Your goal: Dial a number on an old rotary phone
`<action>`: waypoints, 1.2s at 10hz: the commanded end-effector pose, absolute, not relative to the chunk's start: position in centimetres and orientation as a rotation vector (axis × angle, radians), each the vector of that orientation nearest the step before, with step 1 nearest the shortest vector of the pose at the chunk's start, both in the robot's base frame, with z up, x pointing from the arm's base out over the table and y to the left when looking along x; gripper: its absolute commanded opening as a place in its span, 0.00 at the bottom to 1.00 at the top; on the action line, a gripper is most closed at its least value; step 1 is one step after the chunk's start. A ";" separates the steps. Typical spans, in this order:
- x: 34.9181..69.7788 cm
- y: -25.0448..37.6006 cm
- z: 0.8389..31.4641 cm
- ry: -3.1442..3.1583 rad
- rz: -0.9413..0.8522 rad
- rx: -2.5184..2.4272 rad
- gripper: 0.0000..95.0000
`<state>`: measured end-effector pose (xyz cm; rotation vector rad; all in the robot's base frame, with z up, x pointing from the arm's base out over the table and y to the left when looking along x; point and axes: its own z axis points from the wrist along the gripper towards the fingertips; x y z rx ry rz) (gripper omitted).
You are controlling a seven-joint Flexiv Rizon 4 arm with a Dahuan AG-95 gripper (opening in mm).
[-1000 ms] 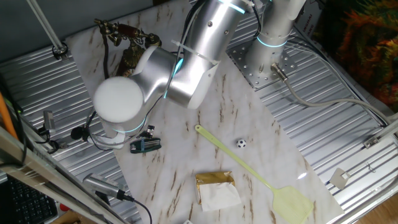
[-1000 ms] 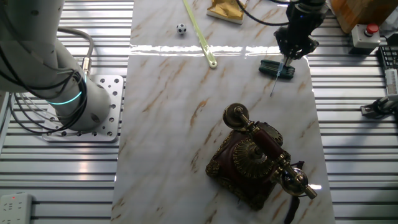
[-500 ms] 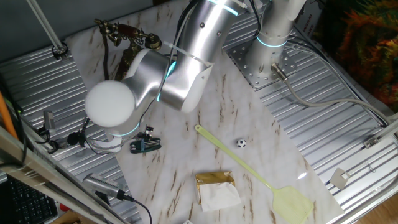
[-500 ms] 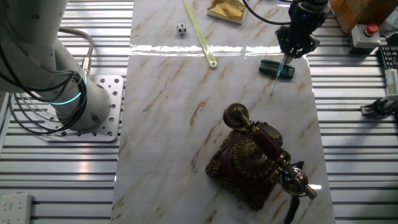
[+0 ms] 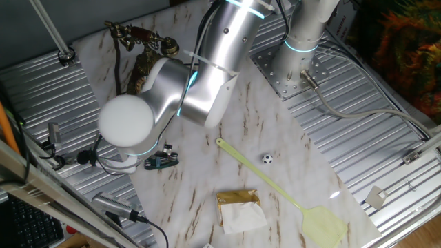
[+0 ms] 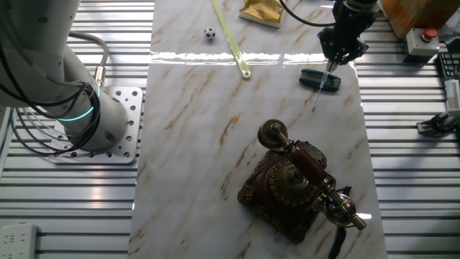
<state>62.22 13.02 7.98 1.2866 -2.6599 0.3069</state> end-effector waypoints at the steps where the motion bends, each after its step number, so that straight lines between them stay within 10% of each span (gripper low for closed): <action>1: 62.3 13.4 7.8 -2.663 0.306 1.284 0.00; 12: 62.0 15.4 7.0 -2.647 0.330 1.293 0.00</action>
